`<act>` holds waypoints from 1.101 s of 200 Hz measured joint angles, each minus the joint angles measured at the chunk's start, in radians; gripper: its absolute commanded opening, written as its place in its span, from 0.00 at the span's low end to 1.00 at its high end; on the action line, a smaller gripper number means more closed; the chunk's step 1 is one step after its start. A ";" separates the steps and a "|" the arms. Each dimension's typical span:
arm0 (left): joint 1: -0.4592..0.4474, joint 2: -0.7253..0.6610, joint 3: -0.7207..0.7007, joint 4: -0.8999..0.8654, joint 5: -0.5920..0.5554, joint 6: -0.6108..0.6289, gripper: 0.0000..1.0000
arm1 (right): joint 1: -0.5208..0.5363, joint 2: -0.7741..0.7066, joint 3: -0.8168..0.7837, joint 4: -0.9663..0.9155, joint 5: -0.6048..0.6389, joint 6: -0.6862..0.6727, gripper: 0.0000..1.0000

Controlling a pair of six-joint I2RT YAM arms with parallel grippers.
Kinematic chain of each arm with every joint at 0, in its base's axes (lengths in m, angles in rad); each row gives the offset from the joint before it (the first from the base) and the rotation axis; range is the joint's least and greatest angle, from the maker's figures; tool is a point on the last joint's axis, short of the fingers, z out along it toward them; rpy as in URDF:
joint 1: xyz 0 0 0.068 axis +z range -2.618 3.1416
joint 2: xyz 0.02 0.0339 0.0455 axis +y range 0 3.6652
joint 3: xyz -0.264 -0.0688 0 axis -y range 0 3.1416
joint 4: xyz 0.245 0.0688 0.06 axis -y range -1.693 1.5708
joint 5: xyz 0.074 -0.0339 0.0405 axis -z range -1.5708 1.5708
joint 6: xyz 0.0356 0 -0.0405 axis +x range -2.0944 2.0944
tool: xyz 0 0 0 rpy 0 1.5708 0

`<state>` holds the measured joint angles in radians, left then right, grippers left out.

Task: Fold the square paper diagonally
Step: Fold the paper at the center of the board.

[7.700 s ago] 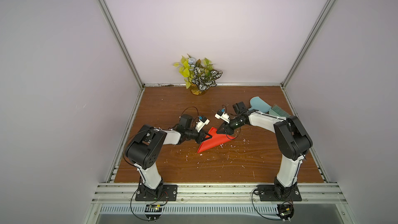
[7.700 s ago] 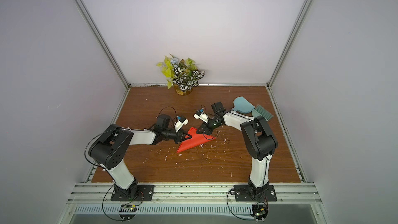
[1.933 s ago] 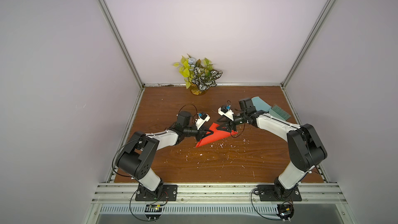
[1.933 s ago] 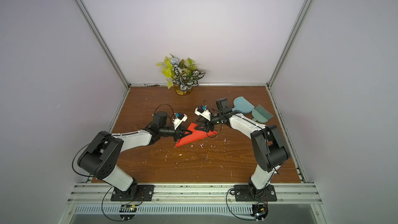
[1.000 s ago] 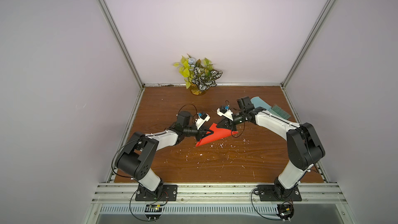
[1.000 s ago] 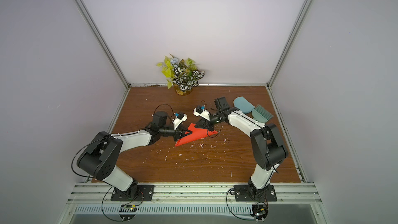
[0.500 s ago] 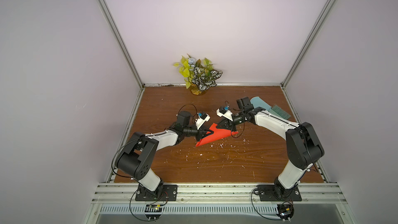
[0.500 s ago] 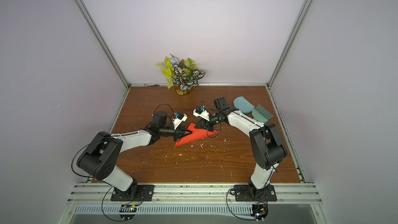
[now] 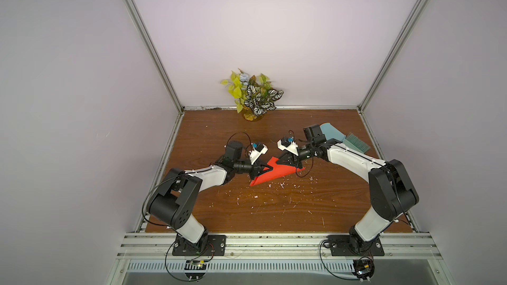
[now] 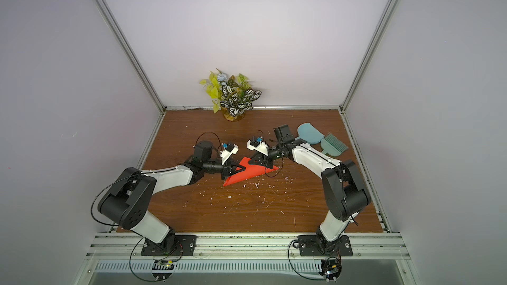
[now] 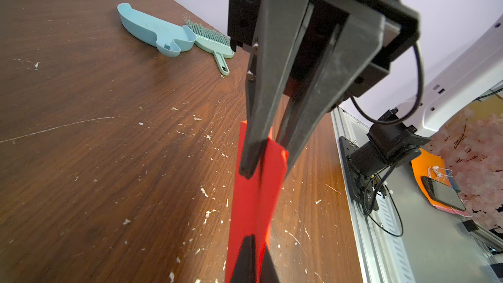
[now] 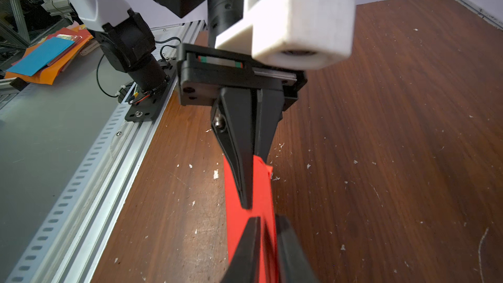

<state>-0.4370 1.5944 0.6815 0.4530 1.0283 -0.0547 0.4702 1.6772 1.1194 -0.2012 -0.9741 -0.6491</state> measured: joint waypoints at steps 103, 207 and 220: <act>0.000 0.004 0.000 0.000 0.025 -0.009 0.01 | 0.011 -0.026 -0.017 0.041 -0.014 -0.025 0.19; 0.000 0.018 0.002 0.000 0.048 -0.019 0.01 | 0.026 -0.054 -0.039 0.042 -0.026 -0.086 0.20; 0.000 0.018 0.002 0.000 0.049 -0.020 0.01 | 0.026 -0.054 -0.039 0.042 -0.025 -0.089 0.19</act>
<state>-0.4370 1.6123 0.6834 0.4534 1.0775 -0.0746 0.4961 1.6230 1.0801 -0.1589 -0.9993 -0.7376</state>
